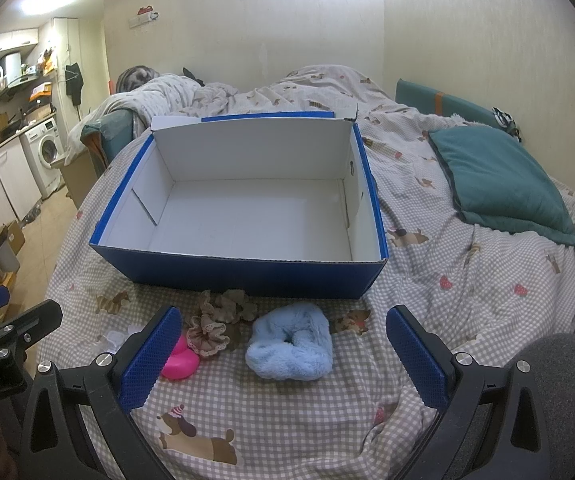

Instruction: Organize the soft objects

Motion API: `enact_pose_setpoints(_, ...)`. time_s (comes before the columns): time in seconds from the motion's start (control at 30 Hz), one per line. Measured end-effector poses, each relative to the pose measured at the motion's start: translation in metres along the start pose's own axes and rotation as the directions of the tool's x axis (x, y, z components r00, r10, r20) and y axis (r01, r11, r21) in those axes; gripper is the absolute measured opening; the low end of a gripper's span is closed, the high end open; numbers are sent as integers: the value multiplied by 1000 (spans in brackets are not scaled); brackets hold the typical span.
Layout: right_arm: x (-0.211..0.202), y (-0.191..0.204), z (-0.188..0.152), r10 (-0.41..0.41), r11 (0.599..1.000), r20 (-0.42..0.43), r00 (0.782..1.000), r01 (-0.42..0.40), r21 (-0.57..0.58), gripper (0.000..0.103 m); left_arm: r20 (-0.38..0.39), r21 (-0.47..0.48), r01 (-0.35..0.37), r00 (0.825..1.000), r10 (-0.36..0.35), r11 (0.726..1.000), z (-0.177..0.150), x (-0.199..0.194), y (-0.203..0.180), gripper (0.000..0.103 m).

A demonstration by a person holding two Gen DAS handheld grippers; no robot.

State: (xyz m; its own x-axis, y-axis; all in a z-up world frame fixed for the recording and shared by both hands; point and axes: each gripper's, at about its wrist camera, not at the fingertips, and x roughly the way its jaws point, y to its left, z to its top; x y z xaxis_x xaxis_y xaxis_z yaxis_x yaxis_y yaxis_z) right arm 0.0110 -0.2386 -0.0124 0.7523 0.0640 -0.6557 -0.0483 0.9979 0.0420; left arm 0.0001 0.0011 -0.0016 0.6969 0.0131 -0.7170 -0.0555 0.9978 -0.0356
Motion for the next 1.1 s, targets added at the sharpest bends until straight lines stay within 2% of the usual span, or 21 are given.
enact_pose_setpoints(0.27,0,-4,2,10,1000,-18,1000,-10,15,103,-5,4,-6,1000,6,1000,1,1,-1,103)
enact_pose_setpoints(0.33,8,-11,7,53,998,-62,997,-51,45,103,-12,3,4,1000,-4,1000,2,1,-2,103)
enact_pose_setpoints(0.67,28,-29,33,104,991,-192,976,-86,98,103,-86,16,-9,996,10,1000,29,11,0,103)
enact_pose_setpoints(0.83,45,-40,42,171,982,-285,943,-140,126,103,-145,43,-24,989,30,999,47,28,1,103)
enact_pose_setpoints(0.97,59,-61,44,181,972,-329,927,-118,202,103,-240,46,8,971,3,999,59,49,5,103)
enact_pose_setpoints(1.1,82,-72,39,218,955,-420,881,-105,276,103,-299,2,18,954,-17,1000,61,67,15,103)
